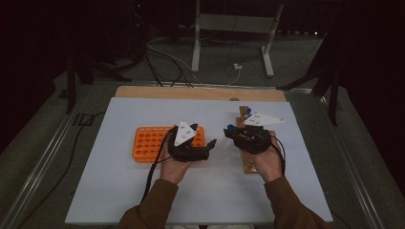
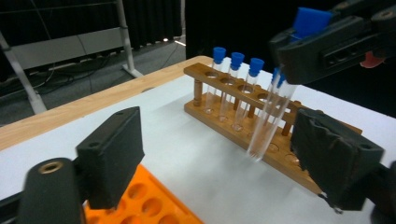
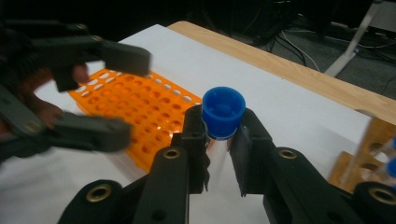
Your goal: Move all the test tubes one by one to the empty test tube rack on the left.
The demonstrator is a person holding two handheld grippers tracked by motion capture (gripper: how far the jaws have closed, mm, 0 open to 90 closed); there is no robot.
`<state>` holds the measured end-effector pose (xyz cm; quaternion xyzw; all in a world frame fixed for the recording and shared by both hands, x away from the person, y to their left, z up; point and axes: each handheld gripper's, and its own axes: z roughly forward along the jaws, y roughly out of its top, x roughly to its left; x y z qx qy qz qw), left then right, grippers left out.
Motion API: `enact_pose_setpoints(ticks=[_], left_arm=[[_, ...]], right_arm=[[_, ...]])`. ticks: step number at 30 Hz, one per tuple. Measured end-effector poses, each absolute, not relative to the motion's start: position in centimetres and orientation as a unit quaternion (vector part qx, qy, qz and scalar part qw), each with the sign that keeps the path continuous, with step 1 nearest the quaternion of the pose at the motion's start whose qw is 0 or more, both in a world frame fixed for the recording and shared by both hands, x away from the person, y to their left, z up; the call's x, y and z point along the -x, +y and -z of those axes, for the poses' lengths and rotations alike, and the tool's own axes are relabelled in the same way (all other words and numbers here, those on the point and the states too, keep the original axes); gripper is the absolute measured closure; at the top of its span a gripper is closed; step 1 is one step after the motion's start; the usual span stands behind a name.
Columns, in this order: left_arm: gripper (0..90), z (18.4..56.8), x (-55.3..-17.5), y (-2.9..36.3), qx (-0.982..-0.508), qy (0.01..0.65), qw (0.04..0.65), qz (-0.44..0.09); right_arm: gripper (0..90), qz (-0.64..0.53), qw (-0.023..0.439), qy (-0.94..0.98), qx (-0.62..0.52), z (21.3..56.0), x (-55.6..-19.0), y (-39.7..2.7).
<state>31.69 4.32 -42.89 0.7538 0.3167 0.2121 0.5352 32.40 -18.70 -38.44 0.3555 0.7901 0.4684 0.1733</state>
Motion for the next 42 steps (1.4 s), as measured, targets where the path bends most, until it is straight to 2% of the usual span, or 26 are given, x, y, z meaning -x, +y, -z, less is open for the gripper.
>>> enact_pose_setpoints(ticks=[2,9,10,13,15,20,25,26,29,30,31,33,34,35,39,40,42], left_arm=[[22.7,43.1,-31.7,3.9,-0.758,0.310,0.534,-0.211],[49.3,43.5,-31.7,2.8,-0.763,0.289,0.540,-0.205],[49.3,43.6,-31.7,2.7,-0.764,0.288,0.541,-0.204],[60.5,43.7,-31.6,2.6,-0.766,0.280,0.543,-0.200],[62.7,43.7,-31.6,2.6,-0.768,0.278,0.542,-0.200],[75.8,43.9,-31.6,2.4,-0.772,0.267,0.541,-0.199],[77.9,44.0,-31.6,2.2,-0.775,0.263,0.537,-0.202],[78.0,44.2,-31.8,2.4,-0.775,0.269,0.535,-0.201],[78.0,44.5,-32.1,2.7,-0.773,0.280,0.532,-0.203],[78.0,44.5,-32.1,2.7,-0.773,0.280,0.532,-0.203],[78.0,44.6,-32.2,2.9,-0.771,0.284,0.533,-0.204],[78.0,44.7,-32.4,3.3,-0.768,0.290,0.533,-0.205],[78.0,44.7,-32.4,3.4,-0.766,0.293,0.534,-0.206],[78.0,44.8,-32.4,3.6,-0.764,0.295,0.535,-0.206],[78.1,45.0,-32.5,4.1,-0.760,0.303,0.536,-0.207],[78.1,45.1,-32.5,4.2,-0.760,0.304,0.536,-0.206],[78.1,45.3,-32.5,4.5,-0.758,0.308,0.537,-0.207]], right_arm=[[76.7,-0.468,0.172,0.791,-0.354,38.4,-32.4,-18.5],[76.7,-0.466,0.160,0.799,-0.344,38.5,-32.4,-16.8],[76.7,-0.466,0.160,0.799,-0.344,38.5,-32.4,-16.8],[76.7,-0.465,0.155,0.801,-0.344,38.6,-32.4,-16.4],[76.7,-0.466,0.154,0.801,-0.344,38.7,-32.4,-16.4],[76.7,-0.469,0.146,0.799,-0.347,38.8,-32.5,-16.4],[74.8,-0.469,0.144,0.798,-0.350,38.9,-32.6,-16.5],[64.8,-0.479,0.143,0.789,-0.357,38.8,-32.6,-16.8],[49.2,-0.487,0.150,0.781,-0.362,38.5,-32.6,-17.3],[49.2,-0.487,0.150,0.781,-0.362,38.5,-32.6,-17.3],[40.0,-0.489,0.159,0.775,-0.366,38.3,-32.5,-17.8],[28.0,-0.487,0.177,0.770,-0.373,38.2,-32.4,-18.2],[28.0,-0.487,0.177,0.770,-0.373,38.2,-32.4,-18.2],[20.0,-0.481,0.192,0.769,-0.375,38.2,-32.2,-18.5],[10.4,-0.479,0.201,0.765,-0.381,38.5,-32.1,-19.5],[10.4,-0.479,0.201,0.765,-0.381,38.5,-32.1,-19.5],[1.9,-0.477,0.209,0.760,-0.388,38.9,-32.0,-20.3]])
